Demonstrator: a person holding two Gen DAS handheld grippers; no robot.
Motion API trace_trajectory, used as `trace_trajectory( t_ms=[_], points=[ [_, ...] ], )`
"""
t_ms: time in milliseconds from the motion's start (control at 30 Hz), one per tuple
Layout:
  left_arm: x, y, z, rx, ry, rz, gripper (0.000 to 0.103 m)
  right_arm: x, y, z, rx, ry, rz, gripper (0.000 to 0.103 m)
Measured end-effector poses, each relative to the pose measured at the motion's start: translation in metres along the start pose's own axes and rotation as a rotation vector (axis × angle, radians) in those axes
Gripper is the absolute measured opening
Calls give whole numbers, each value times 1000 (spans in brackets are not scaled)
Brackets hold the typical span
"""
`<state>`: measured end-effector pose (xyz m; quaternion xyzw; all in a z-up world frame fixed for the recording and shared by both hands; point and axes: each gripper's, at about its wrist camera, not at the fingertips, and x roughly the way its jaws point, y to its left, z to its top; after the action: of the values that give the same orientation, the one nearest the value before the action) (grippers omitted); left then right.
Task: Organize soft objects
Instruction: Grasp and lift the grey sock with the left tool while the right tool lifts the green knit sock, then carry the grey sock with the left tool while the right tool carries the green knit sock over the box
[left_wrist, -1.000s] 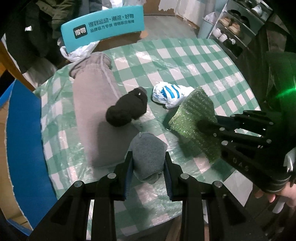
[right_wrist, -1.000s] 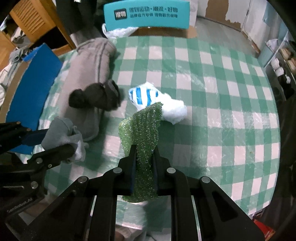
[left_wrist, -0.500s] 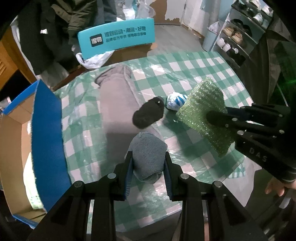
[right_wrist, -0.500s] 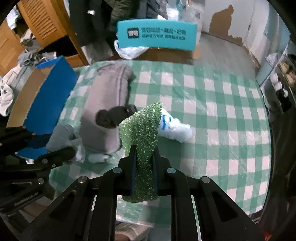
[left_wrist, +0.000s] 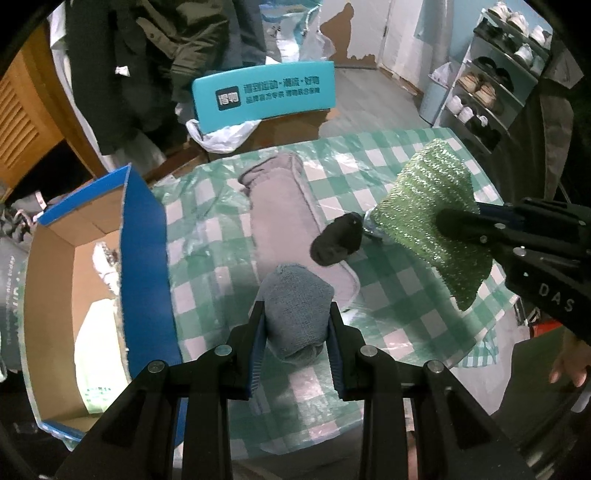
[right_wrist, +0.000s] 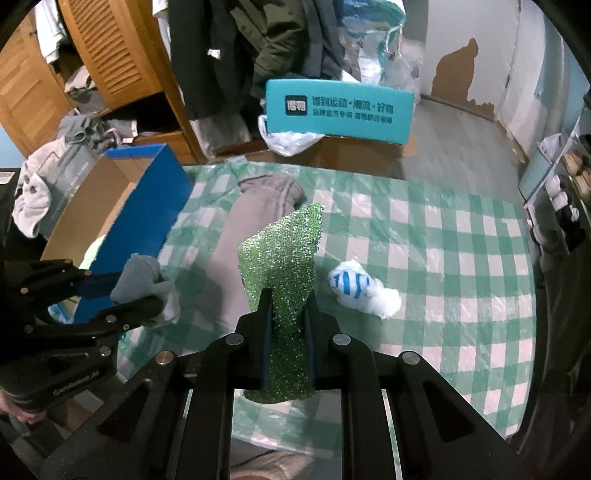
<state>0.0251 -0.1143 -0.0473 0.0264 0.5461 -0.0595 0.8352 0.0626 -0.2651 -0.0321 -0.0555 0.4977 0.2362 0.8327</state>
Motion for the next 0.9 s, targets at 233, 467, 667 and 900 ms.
trace_trajectory(
  t_ms=[233,467,667,900],
  points=[
    [-10,10,-1,-12,-19,7,30,-5,13,7,-17,-16,9,15],
    [-20,23,-5,-25,-39,19,30,-8,30,17,-43,-30,23,15],
    [-26,40,-11,-48,-51,31,30,-8,46,25,-65,-38,37,15],
    [-33,59,-15,-80,-65,37,30,-4,63,33,-89,-38,47,15]
  ],
)
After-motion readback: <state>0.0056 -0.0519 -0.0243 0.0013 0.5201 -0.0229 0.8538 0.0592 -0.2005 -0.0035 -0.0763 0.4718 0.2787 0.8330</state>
